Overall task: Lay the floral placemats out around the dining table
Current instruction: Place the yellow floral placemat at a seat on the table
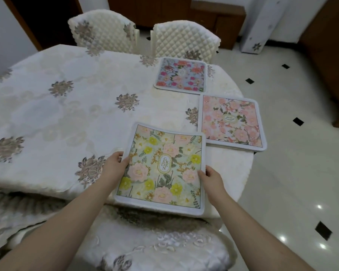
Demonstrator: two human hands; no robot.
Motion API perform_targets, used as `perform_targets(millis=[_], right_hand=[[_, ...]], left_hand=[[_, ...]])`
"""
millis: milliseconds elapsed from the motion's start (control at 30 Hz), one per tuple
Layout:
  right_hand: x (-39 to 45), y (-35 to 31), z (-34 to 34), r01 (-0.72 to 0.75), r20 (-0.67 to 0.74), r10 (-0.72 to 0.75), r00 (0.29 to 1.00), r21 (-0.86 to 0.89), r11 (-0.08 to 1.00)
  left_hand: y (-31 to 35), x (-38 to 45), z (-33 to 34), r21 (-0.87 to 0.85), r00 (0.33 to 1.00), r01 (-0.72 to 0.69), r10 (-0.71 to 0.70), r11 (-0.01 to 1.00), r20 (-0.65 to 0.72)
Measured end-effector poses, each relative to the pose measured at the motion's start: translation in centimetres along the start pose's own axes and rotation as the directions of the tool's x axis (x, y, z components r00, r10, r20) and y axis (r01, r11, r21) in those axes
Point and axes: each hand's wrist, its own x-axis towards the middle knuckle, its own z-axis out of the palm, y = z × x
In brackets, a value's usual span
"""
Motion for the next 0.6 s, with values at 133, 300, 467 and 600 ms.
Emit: perform_targets(millis=[133, 300, 467, 600], right_hand=[[0.0, 0.7, 0.7, -0.006, -0.039, 0.004, 0.999, -0.059, 0.998], [0.2, 2.0, 0.7, -0.046, -0.103, 0.027, 0.994, -0.185, 0.982], [0.4, 2.9, 0.1, -0.060, -0.126, 0.034, 0.991, -0.208, 0.976], [0.8, 2.7, 0.1, -0.019, -0.139, -0.016, 0.990, -0.246, 0.969]], left_hand=[[-0.8, 0.1, -0.1, 0.053, 1.000, -0.004, 0.005, 0.999, -0.005], [-1.9, 0.2, 0.0, 0.095, 0.999, 0.042, -0.041, 0.995, -0.018], [-1.6, -0.4, 0.9, 0.098, 0.998, 0.052, -0.049, 0.994, -0.035], [-2.0, 0.0, 1.3, 0.056, 0.995, 0.075, -0.071, 0.996, -0.065]])
